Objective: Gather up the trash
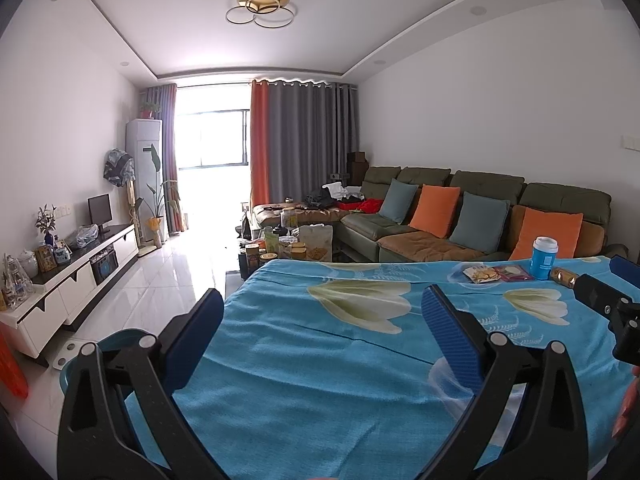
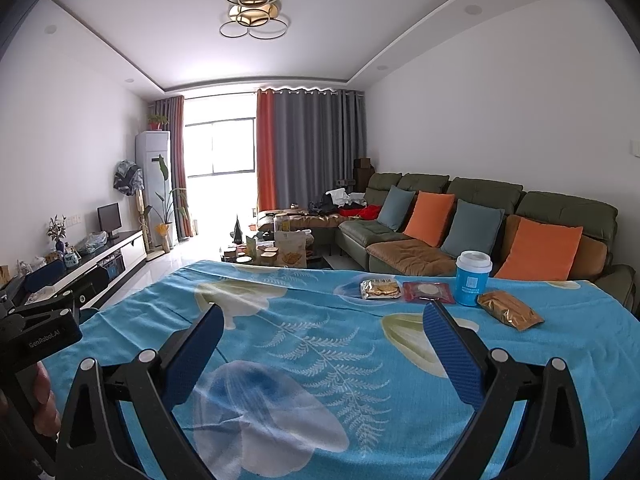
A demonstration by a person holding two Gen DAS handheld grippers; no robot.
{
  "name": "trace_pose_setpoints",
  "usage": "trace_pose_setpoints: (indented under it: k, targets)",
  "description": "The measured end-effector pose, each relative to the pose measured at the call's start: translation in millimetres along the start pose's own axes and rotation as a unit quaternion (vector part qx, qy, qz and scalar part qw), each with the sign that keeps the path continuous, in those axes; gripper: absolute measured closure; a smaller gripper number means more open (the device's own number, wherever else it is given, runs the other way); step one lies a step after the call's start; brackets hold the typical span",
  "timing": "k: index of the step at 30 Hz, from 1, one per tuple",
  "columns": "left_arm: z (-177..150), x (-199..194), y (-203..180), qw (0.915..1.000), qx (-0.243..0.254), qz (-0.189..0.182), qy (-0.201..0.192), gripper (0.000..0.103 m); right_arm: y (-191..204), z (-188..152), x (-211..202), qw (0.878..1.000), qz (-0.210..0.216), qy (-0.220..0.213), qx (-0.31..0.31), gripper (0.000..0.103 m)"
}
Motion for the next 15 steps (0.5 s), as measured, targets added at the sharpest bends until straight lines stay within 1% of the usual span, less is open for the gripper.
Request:
trace_pose_setpoints:
  k: [15]
  targets:
    - [1.7,1.7,2.5,1.0000,0.001,0.002,-0.001,0.006,0.1,1.4,-0.5,1.000,-0.001,-0.003,0.000,0.007]
Point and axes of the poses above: each gripper's, at about its wrist camera, not at the fingertips, and x roughly the way its jaws point, y to its left, z to its top, the point moved 10 cm from there along x, roughly the way its jaws point, and after that the axes turned 8 degrees about -x, right-handed, at the moved point
